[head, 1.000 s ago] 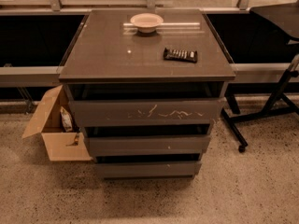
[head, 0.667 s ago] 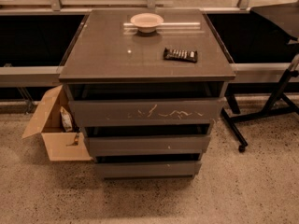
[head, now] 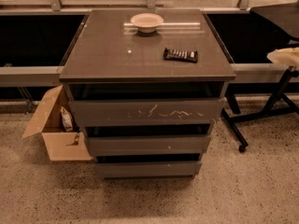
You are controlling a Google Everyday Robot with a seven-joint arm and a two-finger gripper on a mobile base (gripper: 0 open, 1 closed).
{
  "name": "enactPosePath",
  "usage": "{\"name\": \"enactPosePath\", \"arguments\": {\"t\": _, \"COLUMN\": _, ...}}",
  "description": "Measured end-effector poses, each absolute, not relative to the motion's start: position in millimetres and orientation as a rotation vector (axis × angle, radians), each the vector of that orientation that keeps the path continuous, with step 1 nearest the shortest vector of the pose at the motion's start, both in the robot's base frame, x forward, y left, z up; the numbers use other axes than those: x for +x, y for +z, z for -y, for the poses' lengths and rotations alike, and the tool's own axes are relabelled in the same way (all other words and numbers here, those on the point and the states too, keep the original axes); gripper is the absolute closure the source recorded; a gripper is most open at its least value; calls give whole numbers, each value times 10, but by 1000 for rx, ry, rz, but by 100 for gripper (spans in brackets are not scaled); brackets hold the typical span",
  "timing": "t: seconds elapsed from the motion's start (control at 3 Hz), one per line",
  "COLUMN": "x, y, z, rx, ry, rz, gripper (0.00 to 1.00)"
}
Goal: Open middle drawer
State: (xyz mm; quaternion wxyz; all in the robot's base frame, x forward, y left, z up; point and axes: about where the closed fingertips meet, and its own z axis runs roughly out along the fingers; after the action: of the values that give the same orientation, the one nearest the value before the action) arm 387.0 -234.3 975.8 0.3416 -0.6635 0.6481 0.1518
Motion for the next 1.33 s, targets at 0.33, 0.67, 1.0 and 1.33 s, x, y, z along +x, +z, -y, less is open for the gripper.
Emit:
{"name": "enactPosePath", "arguments": {"t": 0.33, "x": 3924, "y": 9573, "z": 2291, "rx": -1709, "ry": 395, "rz": -1688, "gripper": 0}}
{"name": "enactPosePath", "arguments": {"t": 0.67, "x": 4095, "y": 8938, "z": 2148, "rx": -1708, "ry": 454, "rz": -1726, "gripper": 0}}
{"name": "enactPosePath", "arguments": {"t": 1.0, "x": 4206, "y": 8434, "z": 2063, "rx": -1727, "ry": 510, "rz": -1778, "gripper": 0}}
{"name": "enactPosePath", "arguments": {"t": 1.33, "x": 4292, "y": 7857, "z": 1972, "rx": -1751, "ry": 601, "rz": -1820, "gripper": 0}}
